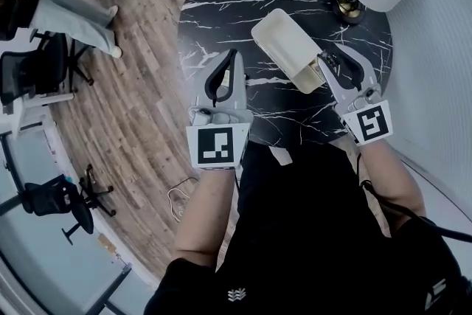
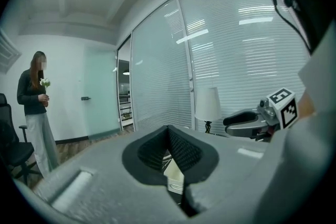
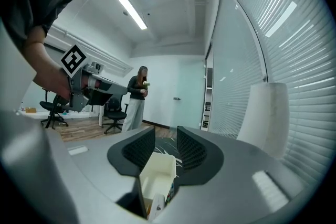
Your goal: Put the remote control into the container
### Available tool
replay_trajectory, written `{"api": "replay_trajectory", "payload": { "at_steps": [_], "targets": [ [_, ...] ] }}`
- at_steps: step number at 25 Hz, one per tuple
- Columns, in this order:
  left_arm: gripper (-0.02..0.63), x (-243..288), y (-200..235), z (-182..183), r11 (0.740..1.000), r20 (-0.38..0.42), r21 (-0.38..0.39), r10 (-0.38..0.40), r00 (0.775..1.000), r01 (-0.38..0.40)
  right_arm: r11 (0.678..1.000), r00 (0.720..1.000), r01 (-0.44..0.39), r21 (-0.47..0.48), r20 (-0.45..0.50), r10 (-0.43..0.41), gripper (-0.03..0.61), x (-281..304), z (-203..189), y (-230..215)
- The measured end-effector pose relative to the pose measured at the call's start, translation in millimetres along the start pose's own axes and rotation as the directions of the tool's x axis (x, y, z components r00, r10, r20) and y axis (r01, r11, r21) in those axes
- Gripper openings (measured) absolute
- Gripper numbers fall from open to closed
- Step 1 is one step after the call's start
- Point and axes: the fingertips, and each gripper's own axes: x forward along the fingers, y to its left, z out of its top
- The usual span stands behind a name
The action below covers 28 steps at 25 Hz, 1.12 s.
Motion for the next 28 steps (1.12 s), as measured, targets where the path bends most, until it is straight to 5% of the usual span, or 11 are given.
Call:
{"api": "replay_trajectory", "payload": {
  "at_steps": [4, 16, 21, 28],
  "targets": [
    [0.0, -6.6, 7.5, 26.6, 1.0, 0.048, 0.019, 0.015, 0.999, -0.016, 1.0, 0.999, 0.012, 0.0, 0.045, -0.012, 0.135, 1.3, 25.7, -4.8],
    [0.0, -37.5, 37.0, 56.8, 0.989, 0.033, 0.128, 0.07, 0.997, -0.074, 0.999, 0.992, -0.024, -0.046, 0.12, 0.03, 0.121, 8.8, 66.3, 10.1],
    [0.0, -37.6, 52.0, 50.0, 0.99, 0.045, 0.142, 0.008, 0.999, -0.014, 0.999, 0.99, -0.003, -0.052, 0.137, 0.01, 0.121, 19.7, 76.1, 20.0],
    [0.0, -14.7, 84.8, 39.7, 0.979, 0.036, 0.152, -0.142, 0.989, 0.135, 0.992, 0.989, 0.124, -0.028, 0.091, -0.121, 0.121, 38.7, 73.1, 35.3]
  ]
}}
